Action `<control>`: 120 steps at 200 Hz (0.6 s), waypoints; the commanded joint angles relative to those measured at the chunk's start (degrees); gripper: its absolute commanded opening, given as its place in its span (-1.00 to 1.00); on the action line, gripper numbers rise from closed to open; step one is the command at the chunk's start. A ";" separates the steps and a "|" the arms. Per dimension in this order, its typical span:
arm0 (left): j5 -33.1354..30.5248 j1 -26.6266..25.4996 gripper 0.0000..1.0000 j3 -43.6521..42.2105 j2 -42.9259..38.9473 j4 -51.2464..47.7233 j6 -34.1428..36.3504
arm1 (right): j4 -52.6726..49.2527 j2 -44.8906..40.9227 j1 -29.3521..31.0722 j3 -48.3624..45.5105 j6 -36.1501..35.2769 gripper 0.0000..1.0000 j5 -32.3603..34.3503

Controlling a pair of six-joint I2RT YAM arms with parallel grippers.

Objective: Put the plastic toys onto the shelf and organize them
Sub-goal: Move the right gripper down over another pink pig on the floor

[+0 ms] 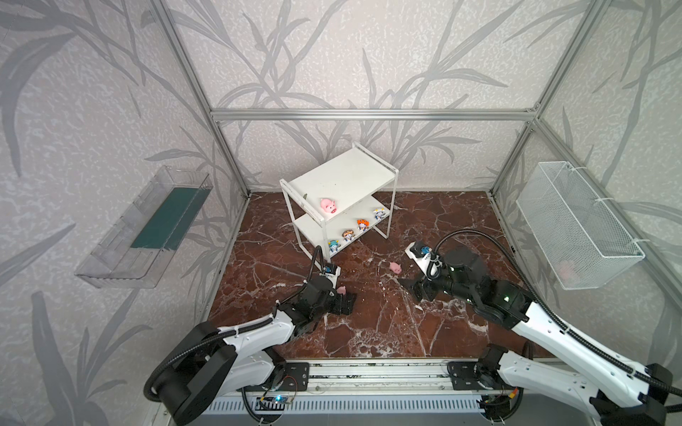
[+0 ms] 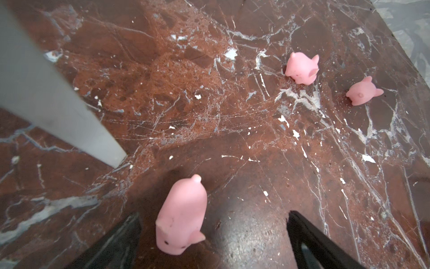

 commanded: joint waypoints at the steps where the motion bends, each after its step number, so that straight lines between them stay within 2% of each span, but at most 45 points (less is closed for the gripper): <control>1: -0.55 -0.06 0.97 -1.17 0.59 4.15 -2.36 | 1.06 -1.05 0.36 -0.54 1.13 0.78 0.67; 41: 4.15 -0.29 0.92 -1.72 -0.53 5.60 -2.14 | 2.28 1.19 0.36 -1.81 1.59 0.78 1.06; 120: 6.38 -1.47 0.89 -3.59 -4.97 4.01 -4.18 | 4.36 5.04 0.36 -6.06 6.98 0.78 2.66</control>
